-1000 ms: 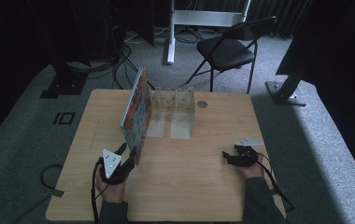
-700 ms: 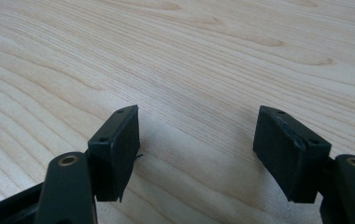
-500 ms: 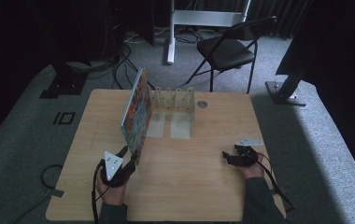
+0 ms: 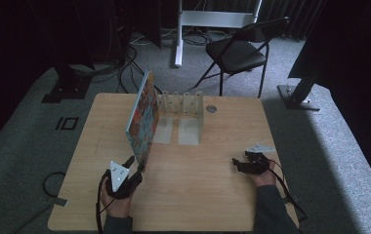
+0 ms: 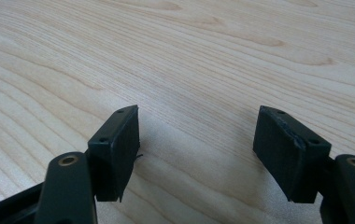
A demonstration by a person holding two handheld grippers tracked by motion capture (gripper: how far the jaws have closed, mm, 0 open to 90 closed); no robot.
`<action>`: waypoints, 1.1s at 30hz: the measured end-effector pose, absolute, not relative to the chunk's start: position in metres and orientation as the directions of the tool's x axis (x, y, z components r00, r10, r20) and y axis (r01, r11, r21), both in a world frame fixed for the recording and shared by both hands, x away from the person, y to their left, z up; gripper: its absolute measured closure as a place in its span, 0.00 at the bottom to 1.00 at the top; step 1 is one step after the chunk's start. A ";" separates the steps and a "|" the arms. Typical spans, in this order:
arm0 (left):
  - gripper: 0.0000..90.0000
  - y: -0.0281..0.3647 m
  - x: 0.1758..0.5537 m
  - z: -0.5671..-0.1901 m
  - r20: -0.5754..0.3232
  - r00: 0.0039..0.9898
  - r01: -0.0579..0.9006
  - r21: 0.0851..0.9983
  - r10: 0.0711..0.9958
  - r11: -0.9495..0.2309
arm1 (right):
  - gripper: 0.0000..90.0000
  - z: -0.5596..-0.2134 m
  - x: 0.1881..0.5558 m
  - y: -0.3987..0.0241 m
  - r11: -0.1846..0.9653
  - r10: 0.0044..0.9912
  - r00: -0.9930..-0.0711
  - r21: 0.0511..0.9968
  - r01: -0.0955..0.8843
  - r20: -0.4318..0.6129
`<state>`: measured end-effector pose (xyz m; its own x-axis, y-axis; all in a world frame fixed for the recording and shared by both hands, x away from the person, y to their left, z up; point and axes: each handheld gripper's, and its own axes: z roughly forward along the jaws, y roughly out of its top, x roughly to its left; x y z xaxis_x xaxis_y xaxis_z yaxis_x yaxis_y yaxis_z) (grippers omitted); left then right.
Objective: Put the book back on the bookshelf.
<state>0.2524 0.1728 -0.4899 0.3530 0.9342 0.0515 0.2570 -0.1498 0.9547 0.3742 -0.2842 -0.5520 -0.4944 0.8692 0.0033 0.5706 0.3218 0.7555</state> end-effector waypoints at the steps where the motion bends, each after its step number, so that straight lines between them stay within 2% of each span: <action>1: 0.66 0.173 0.252 -0.490 0.053 0.355 0.258 0.954 0.933 -0.152 | 0.35 -0.552 0.374 -0.284 0.322 0.869 -0.494 0.756 0.571 0.003; 33: 0.66 0.152 0.253 -0.512 0.039 0.435 0.318 0.928 0.900 -0.194 | 0.35 -0.552 0.374 -0.284 0.322 0.869 -0.494 0.755 0.571 0.003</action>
